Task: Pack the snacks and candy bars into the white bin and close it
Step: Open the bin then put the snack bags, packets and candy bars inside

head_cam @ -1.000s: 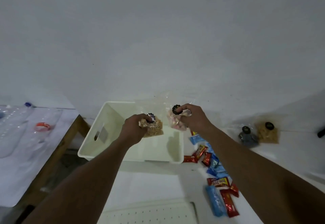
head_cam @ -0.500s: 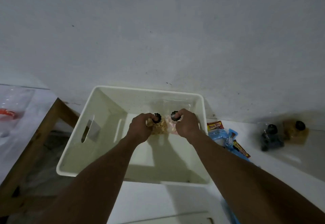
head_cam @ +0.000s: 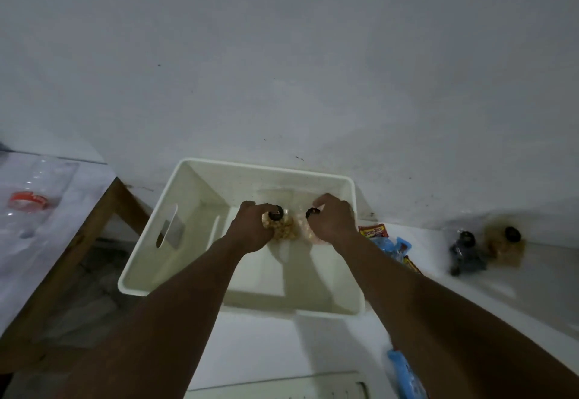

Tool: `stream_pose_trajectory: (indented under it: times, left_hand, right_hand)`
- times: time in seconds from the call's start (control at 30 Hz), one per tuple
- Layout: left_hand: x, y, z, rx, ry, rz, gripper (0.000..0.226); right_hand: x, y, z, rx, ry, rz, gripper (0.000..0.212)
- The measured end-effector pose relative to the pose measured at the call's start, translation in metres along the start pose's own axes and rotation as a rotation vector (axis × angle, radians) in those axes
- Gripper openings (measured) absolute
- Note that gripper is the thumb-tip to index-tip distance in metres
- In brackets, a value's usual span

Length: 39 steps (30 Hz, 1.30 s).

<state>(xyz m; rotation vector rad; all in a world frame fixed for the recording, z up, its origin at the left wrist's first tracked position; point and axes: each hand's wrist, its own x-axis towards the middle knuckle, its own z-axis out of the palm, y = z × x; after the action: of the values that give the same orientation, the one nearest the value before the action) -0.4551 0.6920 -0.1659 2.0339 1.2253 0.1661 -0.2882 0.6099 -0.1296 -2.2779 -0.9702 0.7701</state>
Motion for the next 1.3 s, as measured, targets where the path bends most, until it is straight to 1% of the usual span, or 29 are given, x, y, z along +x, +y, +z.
stream_pose_trajectory:
  times: [0.07, 0.2, 0.3, 0.4, 0.5, 0.57, 0.67, 0.73, 0.8, 0.93, 1.03, 1.17, 1.3]
  left_hand:
    - [-0.010, 0.017, -0.009, -0.008, 0.029, 0.027, 0.043]
    - [-0.029, 0.065, -0.012, -0.034, 0.083, 0.080, 0.032]
    - [-0.039, 0.106, 0.003, -0.039, 0.120, 0.153, 0.022]
    - [-0.049, 0.152, 0.031, -0.047, 0.140, 0.216, 0.018]
    - [-0.056, 0.198, 0.066, -0.047, 0.135, 0.279, 0.017]
    - [-0.057, 0.222, 0.093, -0.056, 0.081, 0.290, 0.019]
    - [-0.054, 0.250, 0.137, -0.056, -0.022, 0.264, 0.015]
    - [-0.046, 0.263, 0.168, -0.052, -0.063, 0.248, 0.017]
    - [-0.037, 0.273, 0.200, -0.046, -0.097, 0.236, 0.020]
    - [-0.015, 0.282, 0.258, -0.050, -0.178, 0.196, 0.031]
    - [0.005, 0.286, 0.293, -0.039, -0.139, 0.172, 0.038]
    - [0.031, 0.288, 0.330, -0.131, -0.076, 0.170, 0.041]
    - [0.055, 0.288, 0.357, -0.211, -0.051, 0.062, 0.052]
  right_hand:
    - [-0.014, -0.005, -0.022, 0.067, -0.007, -0.057, 0.026]
    - [-0.046, -0.002, -0.072, 0.080, 0.021, -0.165, 0.018]
    - [-0.064, 0.020, -0.109, 0.098, 0.051, -0.156, 0.015]
    - [-0.074, 0.062, -0.152, 0.126, 0.075, -0.121, 0.013]
    - [-0.077, 0.116, -0.192, 0.152, 0.100, -0.045, 0.009]
    - [-0.078, 0.155, -0.215, 0.161, 0.126, 0.009, 0.010]
    - [-0.071, 0.213, -0.250, 0.170, 0.133, 0.053, 0.014]
    - [-0.063, 0.249, -0.272, 0.112, 0.091, 0.075, 0.015]
    - [-0.053, 0.284, -0.291, 0.083, 0.059, 0.107, 0.021]
    - [-0.025, 0.344, -0.313, 0.163, 0.088, 0.154, 0.016]
    - [0.003, 0.373, -0.319, 0.230, 0.058, 0.150, 0.018]
    - [0.046, 0.399, -0.313, 0.345, 0.023, 0.139, 0.024]
    - [0.079, 0.410, -0.302, 0.424, -0.061, 0.139, 0.030]
